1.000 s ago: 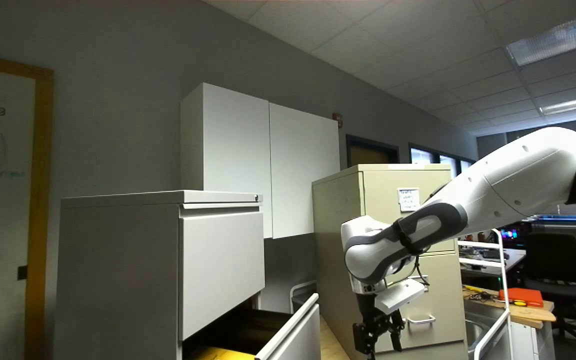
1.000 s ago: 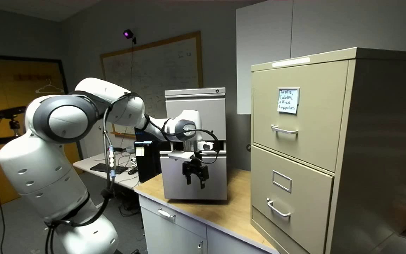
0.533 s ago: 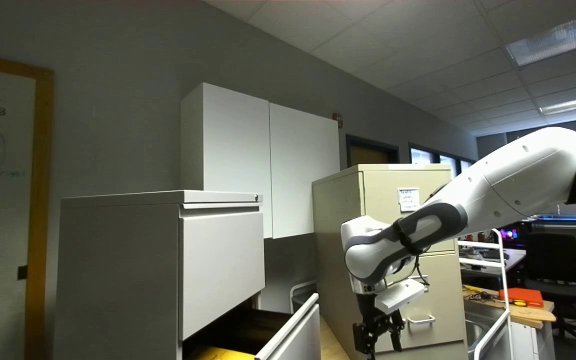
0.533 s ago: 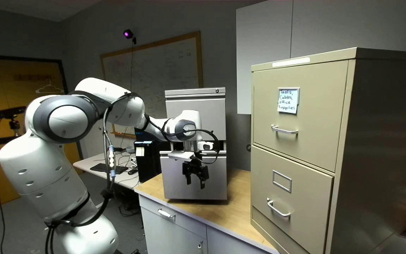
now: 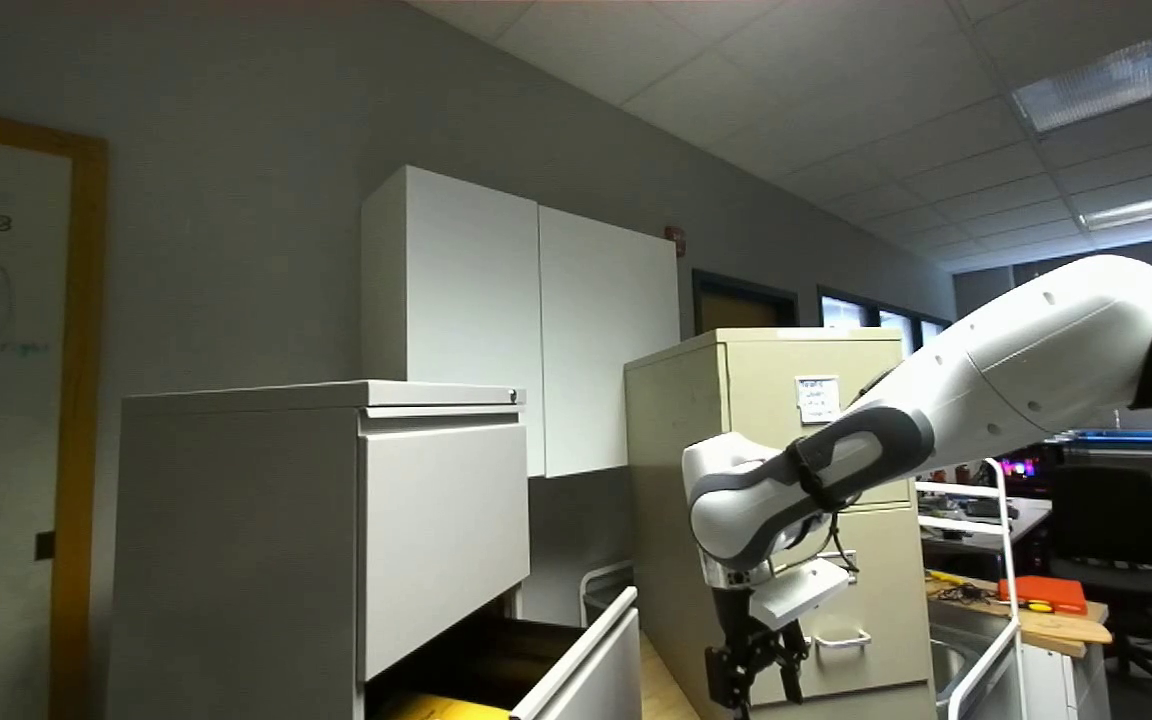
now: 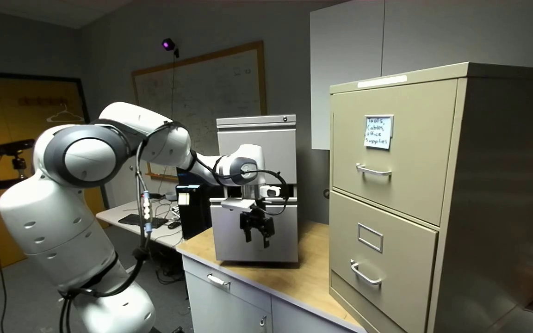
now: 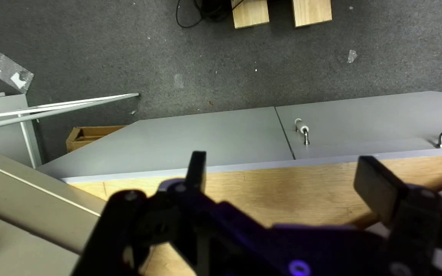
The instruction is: Close the bottom drawer of the cabinet to the left.
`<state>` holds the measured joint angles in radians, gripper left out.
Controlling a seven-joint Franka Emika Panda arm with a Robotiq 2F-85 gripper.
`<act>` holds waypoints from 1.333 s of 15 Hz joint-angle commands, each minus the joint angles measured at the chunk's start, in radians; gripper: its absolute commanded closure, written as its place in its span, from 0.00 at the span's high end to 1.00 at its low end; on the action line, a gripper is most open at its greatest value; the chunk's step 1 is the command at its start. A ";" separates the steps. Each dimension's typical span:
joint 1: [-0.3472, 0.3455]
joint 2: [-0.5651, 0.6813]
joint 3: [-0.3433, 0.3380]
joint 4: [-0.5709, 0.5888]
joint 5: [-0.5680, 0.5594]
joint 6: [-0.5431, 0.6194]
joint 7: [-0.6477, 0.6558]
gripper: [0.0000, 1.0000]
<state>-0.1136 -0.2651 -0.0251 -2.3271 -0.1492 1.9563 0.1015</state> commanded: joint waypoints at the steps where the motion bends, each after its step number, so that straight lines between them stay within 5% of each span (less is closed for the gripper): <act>1: -0.001 0.013 -0.015 -0.006 -0.014 0.055 0.034 1.00; 5: -0.008 0.040 -0.043 0.006 0.020 0.162 0.037 1.00; 6: -0.011 0.044 -0.048 0.009 0.028 0.194 0.043 0.75; 8: -0.010 0.048 -0.063 0.017 0.079 0.254 0.042 0.69; 16: 0.026 0.059 -0.080 0.059 0.412 0.393 0.014 0.06; 20: 0.029 0.085 -0.078 0.103 0.511 0.322 0.099 0.00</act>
<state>-0.0946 -0.2099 -0.0981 -2.2799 0.2977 2.3407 0.1292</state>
